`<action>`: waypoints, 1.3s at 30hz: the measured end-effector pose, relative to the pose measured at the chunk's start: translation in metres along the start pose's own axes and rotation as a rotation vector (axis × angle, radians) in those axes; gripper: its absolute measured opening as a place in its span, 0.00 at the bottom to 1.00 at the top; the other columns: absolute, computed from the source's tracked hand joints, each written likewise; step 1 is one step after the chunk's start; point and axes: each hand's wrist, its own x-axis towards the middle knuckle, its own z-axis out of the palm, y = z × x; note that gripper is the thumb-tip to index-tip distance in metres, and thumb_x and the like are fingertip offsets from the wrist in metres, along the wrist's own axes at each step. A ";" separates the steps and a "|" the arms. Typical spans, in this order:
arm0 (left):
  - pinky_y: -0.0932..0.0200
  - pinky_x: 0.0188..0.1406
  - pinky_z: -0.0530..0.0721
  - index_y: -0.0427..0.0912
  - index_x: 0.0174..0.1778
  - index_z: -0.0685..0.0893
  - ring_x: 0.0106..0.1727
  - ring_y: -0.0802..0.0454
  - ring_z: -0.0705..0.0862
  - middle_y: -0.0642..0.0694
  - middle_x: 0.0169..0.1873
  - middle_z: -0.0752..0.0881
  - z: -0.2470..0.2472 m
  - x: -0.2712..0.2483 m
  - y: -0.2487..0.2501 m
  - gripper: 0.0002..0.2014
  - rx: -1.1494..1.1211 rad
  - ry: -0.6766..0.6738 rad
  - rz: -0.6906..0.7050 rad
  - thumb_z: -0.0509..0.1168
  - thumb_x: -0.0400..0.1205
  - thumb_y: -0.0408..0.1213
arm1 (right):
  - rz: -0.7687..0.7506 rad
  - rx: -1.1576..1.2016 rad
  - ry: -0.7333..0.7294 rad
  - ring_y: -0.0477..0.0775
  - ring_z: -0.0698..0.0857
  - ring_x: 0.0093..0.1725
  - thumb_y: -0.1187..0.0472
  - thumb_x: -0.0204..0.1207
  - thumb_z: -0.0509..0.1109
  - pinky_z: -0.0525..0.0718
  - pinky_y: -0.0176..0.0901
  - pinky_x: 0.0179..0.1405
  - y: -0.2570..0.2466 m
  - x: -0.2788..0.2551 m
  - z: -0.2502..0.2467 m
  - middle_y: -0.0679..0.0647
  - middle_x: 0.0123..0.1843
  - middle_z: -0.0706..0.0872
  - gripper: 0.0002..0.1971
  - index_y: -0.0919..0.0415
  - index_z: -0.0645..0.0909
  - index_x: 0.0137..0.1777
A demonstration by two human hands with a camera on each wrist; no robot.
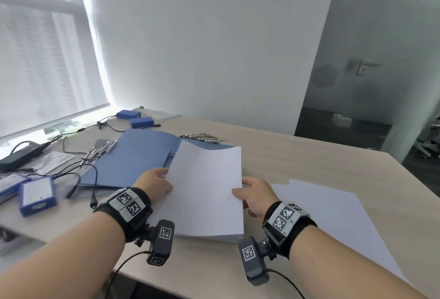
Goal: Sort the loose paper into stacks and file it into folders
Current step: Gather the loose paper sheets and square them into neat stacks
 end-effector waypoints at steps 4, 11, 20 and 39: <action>0.45 0.68 0.84 0.41 0.73 0.82 0.60 0.38 0.88 0.40 0.61 0.88 -0.003 0.009 -0.009 0.25 0.046 0.013 -0.034 0.67 0.79 0.26 | -0.018 -0.052 0.017 0.36 0.80 0.18 0.69 0.81 0.71 0.70 0.26 0.15 0.002 0.006 0.011 0.57 0.46 0.90 0.14 0.62 0.84 0.65; 0.51 0.78 0.69 0.35 0.84 0.67 0.81 0.39 0.71 0.39 0.83 0.71 0.007 0.004 -0.016 0.30 0.210 -0.035 -0.086 0.66 0.86 0.39 | 0.058 -0.190 0.087 0.49 0.78 0.30 0.56 0.82 0.68 0.70 0.36 0.22 0.013 0.004 -0.006 0.52 0.44 0.87 0.10 0.51 0.78 0.61; 0.49 0.68 0.77 0.48 0.78 0.76 0.70 0.44 0.80 0.46 0.74 0.80 0.039 -0.028 0.030 0.28 0.086 0.069 0.154 0.66 0.79 0.46 | 0.077 -0.337 0.266 0.51 0.80 0.40 0.54 0.81 0.68 0.73 0.41 0.34 0.021 -0.011 -0.106 0.51 0.48 0.87 0.09 0.57 0.85 0.52; 0.33 0.70 0.80 0.45 0.57 0.76 0.65 0.37 0.80 0.42 0.63 0.73 0.200 -0.118 0.085 0.08 -0.533 -0.473 -0.301 0.65 0.84 0.35 | 0.451 -1.188 0.106 0.58 0.79 0.72 0.37 0.67 0.78 0.78 0.49 0.72 0.067 -0.079 -0.256 0.54 0.76 0.73 0.39 0.48 0.73 0.78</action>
